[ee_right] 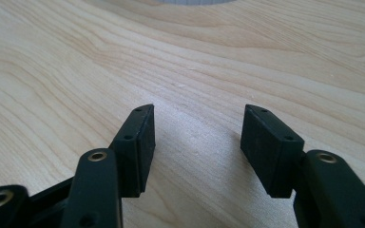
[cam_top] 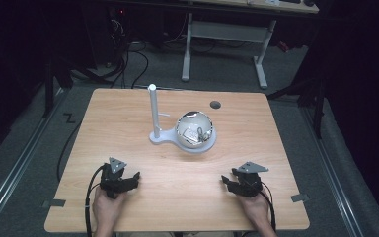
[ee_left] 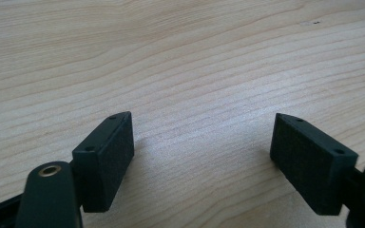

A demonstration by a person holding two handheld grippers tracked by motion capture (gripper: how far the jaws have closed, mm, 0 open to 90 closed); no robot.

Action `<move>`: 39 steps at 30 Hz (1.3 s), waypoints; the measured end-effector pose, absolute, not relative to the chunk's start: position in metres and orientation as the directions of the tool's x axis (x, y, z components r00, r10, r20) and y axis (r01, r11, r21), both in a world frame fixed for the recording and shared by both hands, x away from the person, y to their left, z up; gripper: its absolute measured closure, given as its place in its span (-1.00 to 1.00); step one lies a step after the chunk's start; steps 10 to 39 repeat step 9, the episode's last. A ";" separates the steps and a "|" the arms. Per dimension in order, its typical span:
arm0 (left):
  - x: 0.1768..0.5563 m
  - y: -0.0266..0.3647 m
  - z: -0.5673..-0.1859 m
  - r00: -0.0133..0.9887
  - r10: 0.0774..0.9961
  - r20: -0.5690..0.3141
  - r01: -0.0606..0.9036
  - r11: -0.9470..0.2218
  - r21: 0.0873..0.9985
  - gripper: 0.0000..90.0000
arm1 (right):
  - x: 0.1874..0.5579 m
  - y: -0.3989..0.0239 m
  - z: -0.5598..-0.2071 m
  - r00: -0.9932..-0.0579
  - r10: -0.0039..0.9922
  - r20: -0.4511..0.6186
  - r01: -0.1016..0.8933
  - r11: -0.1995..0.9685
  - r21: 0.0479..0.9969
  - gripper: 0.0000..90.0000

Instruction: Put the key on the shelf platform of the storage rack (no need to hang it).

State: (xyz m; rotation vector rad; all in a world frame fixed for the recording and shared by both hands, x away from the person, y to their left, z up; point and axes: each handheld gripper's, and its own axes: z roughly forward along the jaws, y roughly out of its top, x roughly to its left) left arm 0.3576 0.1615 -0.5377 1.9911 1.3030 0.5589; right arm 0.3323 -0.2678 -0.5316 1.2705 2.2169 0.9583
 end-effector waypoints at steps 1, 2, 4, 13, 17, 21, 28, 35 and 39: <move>0.358 0.161 -0.538 0.405 0.914 -0.013 0.620 -0.264 0.739 -0.49 | 0.332 -0.266 -0.532 -0.504 0.863 -0.026 0.580 0.360 0.731 0.01; 0.358 0.161 -0.538 0.406 0.914 -0.013 0.620 -0.265 0.738 -0.49 | 0.332 -0.266 -0.532 -0.507 0.862 -0.023 0.580 0.361 0.730 0.00; 0.358 0.161 -0.538 0.406 0.914 -0.013 0.620 -0.265 0.738 -0.49 | 0.332 -0.266 -0.532 -0.509 0.860 -0.023 0.580 0.362 0.730 -0.01; 0.358 0.161 -0.538 0.406 0.914 -0.014 0.620 -0.265 0.738 -0.49 | 0.332 -0.266 -0.532 -0.509 0.861 -0.020 0.581 0.361 0.729 -0.02; 0.358 0.161 -0.538 0.406 0.914 -0.014 0.620 -0.265 0.738 -0.49 | 0.332 -0.266 -0.532 -0.509 0.861 -0.020 0.581 0.361 0.729 -0.02; 0.358 0.161 -0.538 0.406 0.914 -0.014 0.620 -0.265 0.738 -0.49 | 0.332 -0.266 -0.532 -0.509 0.861 -0.020 0.581 0.361 0.729 -0.02; 0.358 0.161 -0.538 0.406 0.914 -0.014 0.620 -0.265 0.738 -0.49 | 0.332 -0.266 -0.532 -0.509 0.861 -0.020 0.581 0.361 0.729 -0.02; 0.358 0.161 -0.538 0.406 0.914 -0.014 0.620 -0.265 0.738 -0.49 | 0.332 -0.266 -0.532 -0.509 0.861 -0.020 0.581 0.361 0.729 -0.02; 0.358 0.161 -0.538 0.406 0.914 -0.014 0.620 -0.265 0.738 -0.49 | 0.332 -0.266 -0.532 -0.509 0.861 -0.020 0.581 0.361 0.729 -0.02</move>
